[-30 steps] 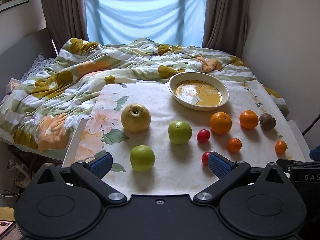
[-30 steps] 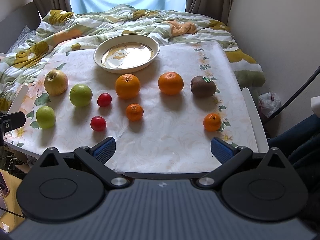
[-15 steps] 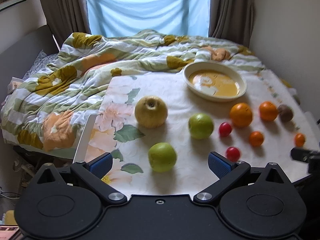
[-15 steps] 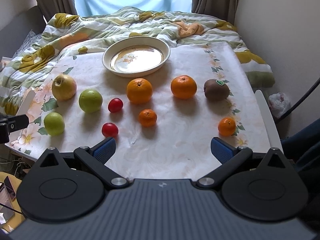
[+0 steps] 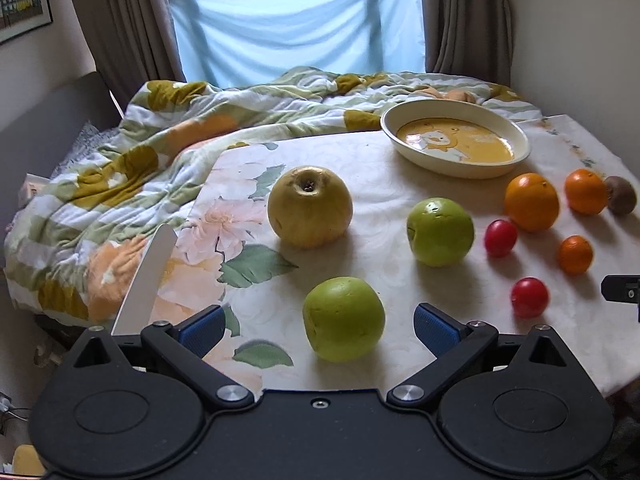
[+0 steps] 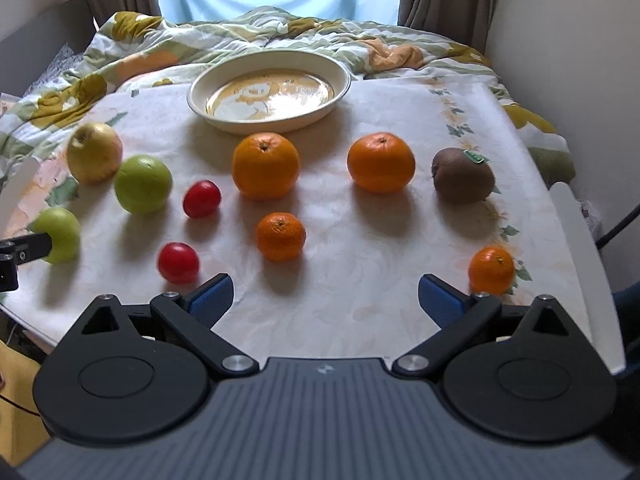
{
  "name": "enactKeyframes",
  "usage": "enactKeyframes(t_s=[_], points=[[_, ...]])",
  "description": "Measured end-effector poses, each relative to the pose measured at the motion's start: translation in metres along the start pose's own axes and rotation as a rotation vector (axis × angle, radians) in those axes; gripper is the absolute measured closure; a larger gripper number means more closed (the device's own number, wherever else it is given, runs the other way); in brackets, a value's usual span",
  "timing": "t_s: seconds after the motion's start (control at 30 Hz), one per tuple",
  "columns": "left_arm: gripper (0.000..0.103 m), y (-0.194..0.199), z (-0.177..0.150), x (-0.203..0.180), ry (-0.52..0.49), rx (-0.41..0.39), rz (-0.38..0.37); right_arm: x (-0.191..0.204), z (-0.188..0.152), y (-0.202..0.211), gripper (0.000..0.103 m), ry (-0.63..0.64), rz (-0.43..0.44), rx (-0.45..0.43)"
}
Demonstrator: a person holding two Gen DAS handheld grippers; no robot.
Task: Organize fruits
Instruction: 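Grasp the green apple with the left tool while the right tool grasps a small mandarin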
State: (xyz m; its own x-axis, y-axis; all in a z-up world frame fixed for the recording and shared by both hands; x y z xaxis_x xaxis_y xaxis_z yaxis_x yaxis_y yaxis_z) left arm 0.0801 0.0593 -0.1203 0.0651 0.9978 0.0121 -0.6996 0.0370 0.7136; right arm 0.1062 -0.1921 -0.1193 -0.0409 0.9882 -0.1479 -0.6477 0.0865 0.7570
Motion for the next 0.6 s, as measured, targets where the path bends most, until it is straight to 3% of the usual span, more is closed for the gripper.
enactKeyframes(t_s=[0.13, 0.3, 0.53, 0.6], points=[[0.003, -0.009, -0.004, -0.001, 0.002, -0.021, 0.016, 0.0, 0.0, -0.016, 0.0, 0.003, 0.015, -0.006], [0.014, -0.021, -0.008, -0.003, 0.017, -0.022, 0.034, 0.003, 0.002, -0.03, 0.0, 0.018, 0.032, -0.028], [0.044, -0.029, -0.011, -0.002, 0.057, -0.007, 0.007, 0.013, 0.004, -0.045, 0.004, 0.043, 0.071, -0.027], [0.046, -0.029, -0.01, -0.003, 0.073, -0.007, -0.002, 0.016, 0.006, -0.045, 0.006, 0.049, 0.077, -0.033]])
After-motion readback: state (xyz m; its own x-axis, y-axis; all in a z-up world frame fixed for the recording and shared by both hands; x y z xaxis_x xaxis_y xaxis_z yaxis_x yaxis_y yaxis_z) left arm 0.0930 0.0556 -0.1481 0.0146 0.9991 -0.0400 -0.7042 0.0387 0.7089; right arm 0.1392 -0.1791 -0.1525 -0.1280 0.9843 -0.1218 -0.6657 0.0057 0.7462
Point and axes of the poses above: each gripper's, at about its wrist camera, not at the fingertips, and y roughly against the way its jaws point, x to its left, z to its top, the point moved 4 cm from there along -y, roughly the way its jaws point, and after that the axes turned 11 degrees about -z, right-handed, at the moved point
